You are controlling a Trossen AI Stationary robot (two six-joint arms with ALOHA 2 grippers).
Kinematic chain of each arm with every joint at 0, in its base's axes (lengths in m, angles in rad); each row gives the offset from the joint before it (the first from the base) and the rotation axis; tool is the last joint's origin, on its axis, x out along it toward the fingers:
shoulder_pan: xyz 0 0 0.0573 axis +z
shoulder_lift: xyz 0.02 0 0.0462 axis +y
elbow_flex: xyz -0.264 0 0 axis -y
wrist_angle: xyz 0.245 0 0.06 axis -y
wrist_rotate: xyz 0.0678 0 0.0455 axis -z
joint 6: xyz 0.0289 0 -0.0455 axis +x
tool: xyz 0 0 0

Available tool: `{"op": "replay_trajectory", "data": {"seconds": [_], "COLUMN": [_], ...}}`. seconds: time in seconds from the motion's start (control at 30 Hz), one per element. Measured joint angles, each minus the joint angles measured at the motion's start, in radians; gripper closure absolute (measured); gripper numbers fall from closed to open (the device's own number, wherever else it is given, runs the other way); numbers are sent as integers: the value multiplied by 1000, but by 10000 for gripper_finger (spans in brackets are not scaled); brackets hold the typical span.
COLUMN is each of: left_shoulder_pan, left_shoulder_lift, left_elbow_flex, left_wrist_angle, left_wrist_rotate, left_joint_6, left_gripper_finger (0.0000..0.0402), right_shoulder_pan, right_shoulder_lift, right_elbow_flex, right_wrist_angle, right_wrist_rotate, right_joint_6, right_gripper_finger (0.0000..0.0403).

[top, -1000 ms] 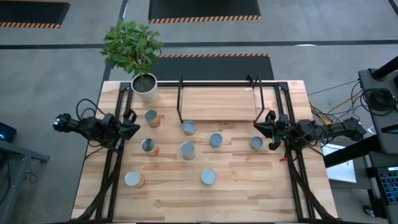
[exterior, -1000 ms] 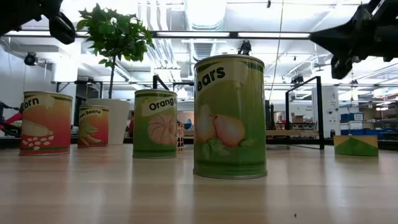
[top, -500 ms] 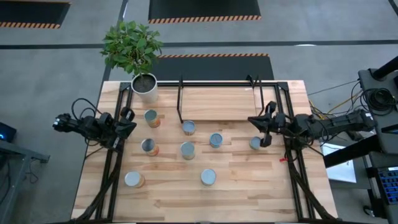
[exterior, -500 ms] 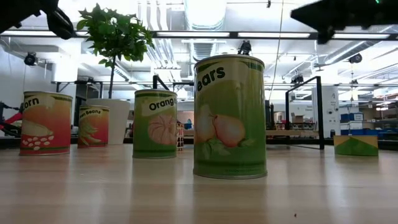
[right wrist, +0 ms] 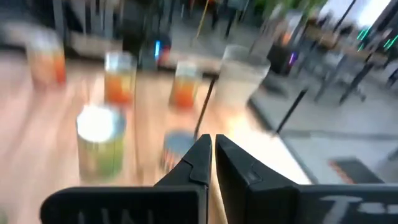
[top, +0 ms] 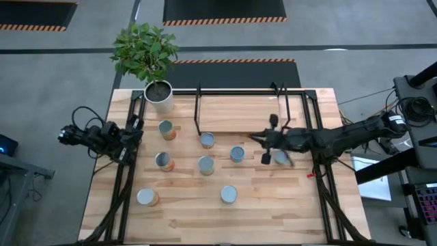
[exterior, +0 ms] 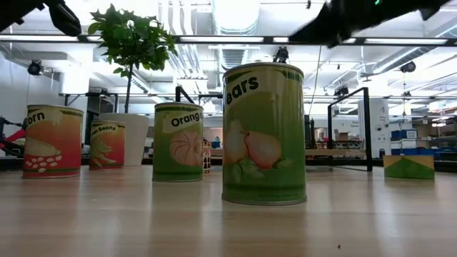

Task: Pick and place cans onto a shelf
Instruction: Put the small canned corn on the shelf

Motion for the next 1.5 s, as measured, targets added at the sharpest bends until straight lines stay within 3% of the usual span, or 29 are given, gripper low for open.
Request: {"op": "replay_trajectory", "data": {"seconds": [0.27,0.4,0.6,0.77,0.97,1.2,1.33,1.5], "left_shoulder_pan": [0,0,0,0,0,0,0,0], "left_shoulder_lift": [0,0,0,-1,-1,-1,-1,-1], "left_elbow_flex": [2,2,2,2,2,2,2,2], "left_wrist_angle": [12,34,62,170,237,265,267,266], "left_wrist_rotate": [-53,-179,-356,-377,-376,-376,-376,-376], "left_joint_6": [37,97,219,319,441,481,497,497], "left_gripper_finger": [401,401,401,401,401,401,401,401], "right_shoulder_pan": [-55,-88,-96,-103,-105,-105,-105,-109], "right_shoulder_lift": [161,227,322,388,457,536,575,613], "right_elbow_flex": [193,235,302,371,425,429,429,429], "right_wrist_angle": [-469,-499,-503,-522,-573,-618,-624,-623], "right_wrist_rotate": [-34,-142,-172,-201,-197,-223,-288,-291], "right_joint_6": [82,72,59,102,139,146,142,142], "right_gripper_finger": [390,390,380,318,199,78,41,35]}}
